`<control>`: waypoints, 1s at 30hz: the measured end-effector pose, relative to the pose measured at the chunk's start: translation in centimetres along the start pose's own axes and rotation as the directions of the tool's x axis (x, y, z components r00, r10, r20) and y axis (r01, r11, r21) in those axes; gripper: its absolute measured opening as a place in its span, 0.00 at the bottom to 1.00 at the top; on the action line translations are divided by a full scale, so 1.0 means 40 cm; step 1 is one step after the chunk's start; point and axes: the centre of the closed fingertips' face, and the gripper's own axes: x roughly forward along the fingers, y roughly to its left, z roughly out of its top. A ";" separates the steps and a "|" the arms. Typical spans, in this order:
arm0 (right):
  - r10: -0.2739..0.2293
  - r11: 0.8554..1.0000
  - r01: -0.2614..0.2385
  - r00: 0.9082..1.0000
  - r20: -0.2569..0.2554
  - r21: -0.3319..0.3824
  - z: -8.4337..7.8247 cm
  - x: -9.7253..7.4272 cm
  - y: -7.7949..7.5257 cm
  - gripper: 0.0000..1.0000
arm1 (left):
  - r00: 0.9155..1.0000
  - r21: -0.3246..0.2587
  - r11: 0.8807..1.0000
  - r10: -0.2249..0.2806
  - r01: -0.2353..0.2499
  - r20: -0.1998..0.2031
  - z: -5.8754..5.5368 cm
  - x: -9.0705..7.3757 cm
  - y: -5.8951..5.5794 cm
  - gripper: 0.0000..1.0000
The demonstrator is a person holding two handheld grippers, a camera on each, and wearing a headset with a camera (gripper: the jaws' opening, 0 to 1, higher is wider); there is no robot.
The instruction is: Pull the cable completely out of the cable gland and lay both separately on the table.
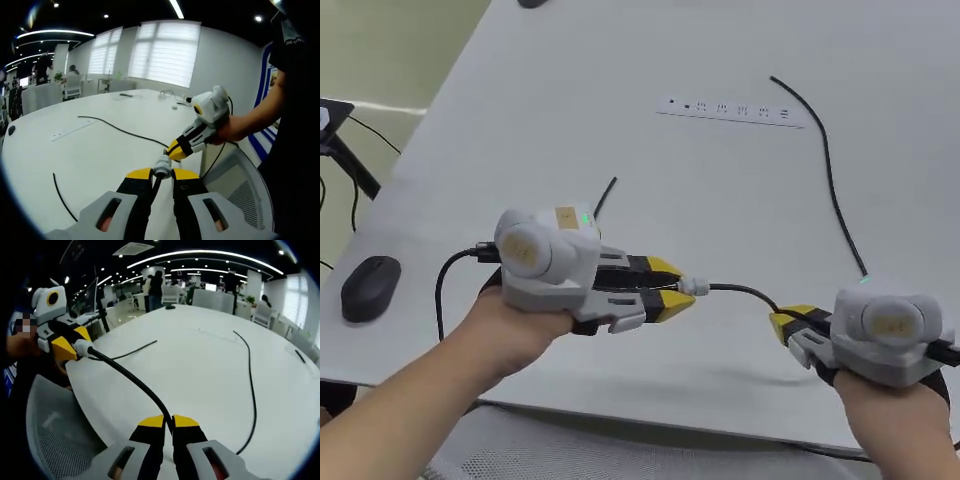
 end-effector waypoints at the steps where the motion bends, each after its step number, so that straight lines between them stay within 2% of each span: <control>1: 0.001 1.000 -0.001 1.000 -0.001 0.003 -0.001 -0.001 0.001 0.00 | 1.000 0.002 1.000 0.000 0.000 -0.002 -0.001 -0.001 0.000 0.15; 5: 0.006 1.000 -0.006 1.000 0.001 -0.009 0.004 -0.001 0.006 0.00 | 1.000 -0.002 1.000 0.003 -0.003 -0.003 -0.003 -0.003 0.000 0.15; 7: 0.022 0.999 -0.022 1.000 0.012 0.025 0.009 0.001 0.006 0.00 | 1.000 -0.005 1.000 0.006 -0.006 0.000 -0.002 -0.005 0.002 0.15; 10: 0.031 0.999 -0.032 0.999 0.010 0.028 0.009 0.002 0.005 0.01 | 1.000 -0.015 1.000 0.002 -0.002 -0.002 -0.003 -0.005 0.002 0.15; 13: 0.042 0.999 -0.043 0.999 0.015 0.017 0.010 -0.003 0.007 0.01 | 1.000 -0.029 1.000 0.005 -0.005 0.007 0.002 -0.005 0.004 0.15; 15: 0.057 0.998 -0.057 0.998 0.040 -0.001 0.018 -0.011 0.012 0.02 | 1.000 -0.033 0.999 0.009 -0.009 0.010 0.004 -0.005 0.006 0.15; 20: 0.074 0.997 -0.074 0.997 0.030 -0.025 0.016 -0.022 0.019 0.02 | 1.000 -0.053 0.999 0.015 -0.014 0.012 0.003 -0.009 0.012 0.15; 22: 0.076 0.997 -0.075 0.996 0.035 -0.029 0.019 -0.030 0.021 0.03 | 1.000 -0.045 0.999 0.017 -0.017 0.007 0.002 -0.012 0.015 0.15; 24: 0.101 0.995 -0.100 0.994 0.051 -0.027 0.032 -0.039 0.033 0.06 | 1.000 -0.050 0.999 0.017 -0.017 0.004 0.001 -0.014 0.016 0.15; 26: 0.113 0.991 -0.110 0.993 0.040 -0.073 0.040 -0.047 0.044 0.12 | 1.000 -0.054 0.998 0.016 -0.017 -0.003 -0.002 -0.013 0.017 0.15; 28: 0.129 0.983 -0.122 0.991 0.047 -0.136 0.060 -0.057 0.059 0.17 | 1.000 -0.057 0.998 0.018 -0.019 -0.004 -0.003 -0.013 0.016 0.15; 30: 0.139 0.971 -0.125 0.989 0.052 -0.205 0.082 -0.067 0.075 0.19 | 1.000 -0.056 0.998 0.019 -0.019 -0.005 -0.004 -0.013 0.016 0.15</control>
